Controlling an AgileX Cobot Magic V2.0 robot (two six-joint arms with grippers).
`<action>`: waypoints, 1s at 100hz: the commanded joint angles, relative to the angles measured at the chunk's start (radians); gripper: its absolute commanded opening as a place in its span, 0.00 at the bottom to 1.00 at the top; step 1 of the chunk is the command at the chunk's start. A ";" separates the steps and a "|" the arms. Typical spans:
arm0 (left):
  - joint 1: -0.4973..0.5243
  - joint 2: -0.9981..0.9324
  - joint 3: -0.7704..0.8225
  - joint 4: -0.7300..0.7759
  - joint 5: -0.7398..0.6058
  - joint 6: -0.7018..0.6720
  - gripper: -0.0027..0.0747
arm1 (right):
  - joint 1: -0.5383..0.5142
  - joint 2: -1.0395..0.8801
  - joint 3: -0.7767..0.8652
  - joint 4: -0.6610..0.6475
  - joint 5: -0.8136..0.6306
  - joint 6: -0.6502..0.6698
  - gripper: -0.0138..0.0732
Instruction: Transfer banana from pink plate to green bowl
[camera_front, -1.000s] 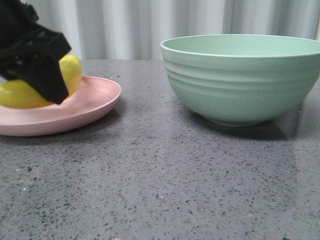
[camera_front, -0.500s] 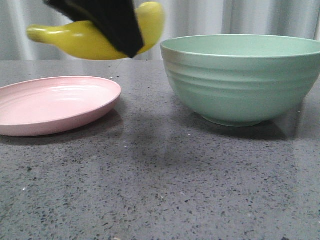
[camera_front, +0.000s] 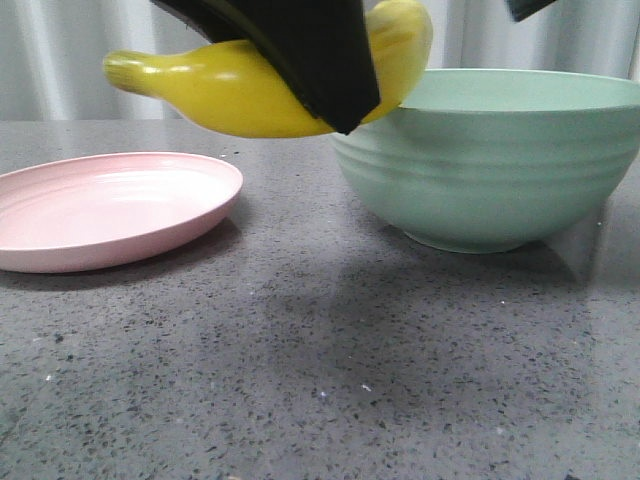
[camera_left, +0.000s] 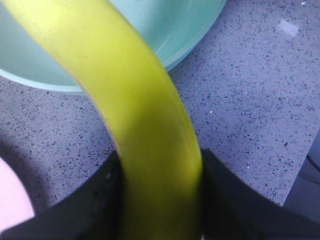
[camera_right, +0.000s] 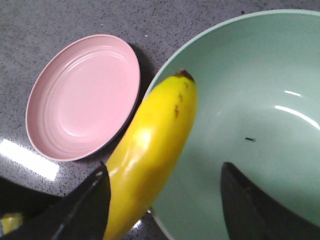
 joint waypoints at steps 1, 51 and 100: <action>-0.009 -0.042 -0.038 -0.016 -0.051 -0.006 0.01 | 0.002 0.030 -0.057 0.041 -0.064 -0.011 0.62; -0.009 -0.042 -0.038 -0.016 -0.062 -0.006 0.01 | 0.002 0.164 -0.106 0.132 -0.058 -0.011 0.58; -0.009 -0.051 -0.038 -0.019 -0.023 -0.006 0.17 | 0.002 0.164 -0.106 0.161 -0.032 -0.011 0.08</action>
